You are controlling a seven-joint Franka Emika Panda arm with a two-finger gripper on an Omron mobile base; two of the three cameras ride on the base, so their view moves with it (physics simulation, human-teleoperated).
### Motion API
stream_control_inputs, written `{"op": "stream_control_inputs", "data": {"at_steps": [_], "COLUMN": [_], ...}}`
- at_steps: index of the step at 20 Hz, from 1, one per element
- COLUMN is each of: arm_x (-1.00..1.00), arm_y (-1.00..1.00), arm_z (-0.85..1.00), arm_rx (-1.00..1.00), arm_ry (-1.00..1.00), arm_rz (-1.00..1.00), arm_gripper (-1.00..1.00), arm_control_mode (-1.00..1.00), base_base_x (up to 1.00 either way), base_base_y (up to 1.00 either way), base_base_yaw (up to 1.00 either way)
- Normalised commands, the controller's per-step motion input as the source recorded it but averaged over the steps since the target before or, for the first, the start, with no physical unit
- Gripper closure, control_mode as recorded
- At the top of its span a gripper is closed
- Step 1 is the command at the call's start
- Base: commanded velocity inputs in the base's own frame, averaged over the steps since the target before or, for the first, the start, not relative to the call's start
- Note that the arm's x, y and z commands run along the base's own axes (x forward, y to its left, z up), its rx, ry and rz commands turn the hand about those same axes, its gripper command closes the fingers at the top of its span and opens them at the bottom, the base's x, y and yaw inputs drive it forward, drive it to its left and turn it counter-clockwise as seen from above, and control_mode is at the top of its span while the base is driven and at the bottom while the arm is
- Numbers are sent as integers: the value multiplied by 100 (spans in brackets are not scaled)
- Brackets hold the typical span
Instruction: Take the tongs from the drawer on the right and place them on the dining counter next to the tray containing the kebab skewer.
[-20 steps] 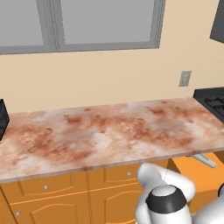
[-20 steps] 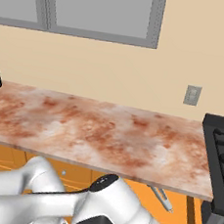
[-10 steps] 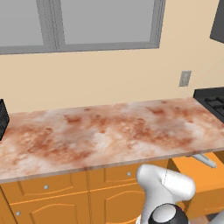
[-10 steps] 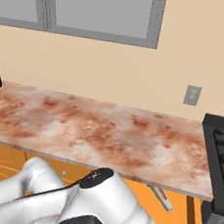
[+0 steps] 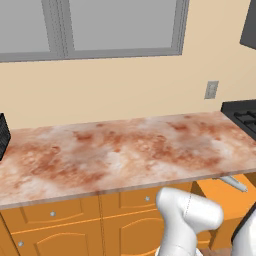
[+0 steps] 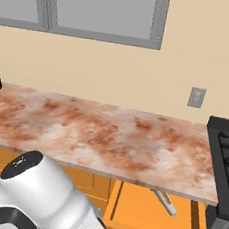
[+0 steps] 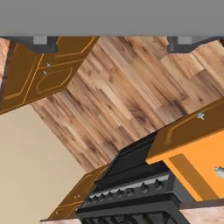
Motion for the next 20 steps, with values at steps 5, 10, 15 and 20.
{"op": "stream_control_inputs", "data": {"at_steps": [5, 10, 15, 20], "arm_x": [4, 27, 28, 0], "arm_y": [95, 60, 21, 3], "arm_z": [40, 71, 63, 0], "arm_rx": [5, 0, 0, 7], "arm_ry": [-19, -3, 8, 0], "arm_rz": [-9, -12, -3, 0], "arm_gripper": [-100, -100, -100, -100], "arm_control_mode": [-100, -100, -100, -100], "base_base_x": [0, 0, 0, 0], "base_base_y": [0, 0, 0, 0], "base_base_yaw": [0, 0, 0, 0]}}
